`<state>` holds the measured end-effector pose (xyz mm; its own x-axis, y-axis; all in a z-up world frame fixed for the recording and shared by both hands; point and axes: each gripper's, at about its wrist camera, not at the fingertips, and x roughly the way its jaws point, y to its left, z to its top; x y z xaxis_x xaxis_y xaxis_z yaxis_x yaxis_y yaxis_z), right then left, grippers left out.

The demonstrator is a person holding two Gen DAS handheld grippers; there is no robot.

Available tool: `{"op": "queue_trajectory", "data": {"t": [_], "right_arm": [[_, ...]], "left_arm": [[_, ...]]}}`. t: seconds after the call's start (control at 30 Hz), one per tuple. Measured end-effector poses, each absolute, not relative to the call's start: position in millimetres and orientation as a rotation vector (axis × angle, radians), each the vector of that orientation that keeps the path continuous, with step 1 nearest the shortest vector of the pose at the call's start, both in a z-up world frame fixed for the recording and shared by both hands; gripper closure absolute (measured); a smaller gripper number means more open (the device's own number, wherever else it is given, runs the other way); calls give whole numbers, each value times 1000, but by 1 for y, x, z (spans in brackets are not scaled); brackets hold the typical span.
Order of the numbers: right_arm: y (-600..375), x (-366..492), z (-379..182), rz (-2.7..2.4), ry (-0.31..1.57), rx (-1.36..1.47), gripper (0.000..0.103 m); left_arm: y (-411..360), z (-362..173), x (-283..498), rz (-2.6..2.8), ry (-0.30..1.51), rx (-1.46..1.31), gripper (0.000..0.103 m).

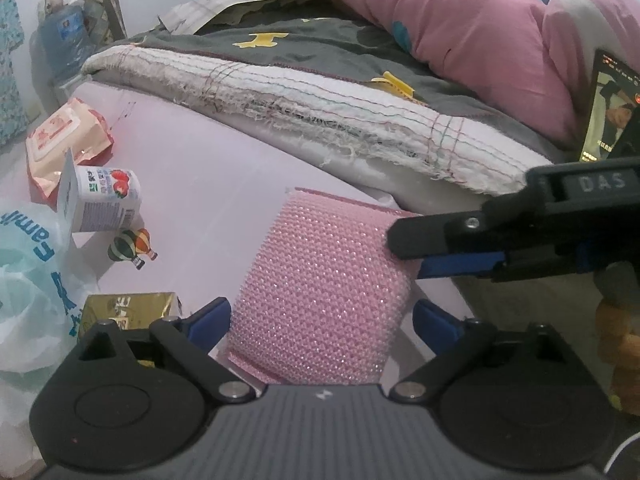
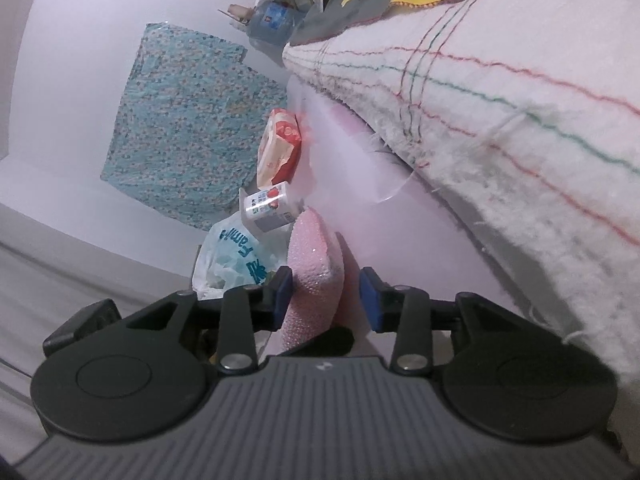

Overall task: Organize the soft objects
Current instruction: 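Lift the pink pad off the bed with the right gripper, then carry the pink pad with the right gripper over the cardboard box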

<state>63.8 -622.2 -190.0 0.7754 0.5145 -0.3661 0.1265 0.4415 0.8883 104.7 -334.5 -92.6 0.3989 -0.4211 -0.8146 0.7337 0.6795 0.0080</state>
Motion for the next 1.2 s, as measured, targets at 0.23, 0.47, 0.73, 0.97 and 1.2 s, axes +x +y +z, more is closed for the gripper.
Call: {"op": "queue_trajectory", "data": {"t": [0.23,0.47,0.73,0.97,1.2], "right_arm": [[-604,69,-190,259,669,1096,72],[-597,64,-167,291,627,1043,75],[-583,46,-117,373,565,973,75],[-536,55,-55,573,522,834,75],[-434,106,-3,822,575,695,75]], "left_arm": [[-333,-91,97,-746,883,391,13],[-321,-78,92,-753,894,336,17],[-289,-32,69,-757,799,281,17],[-218,14,53,-654,696,147,14],[-123,41,38,-414,599,34,13]]}}
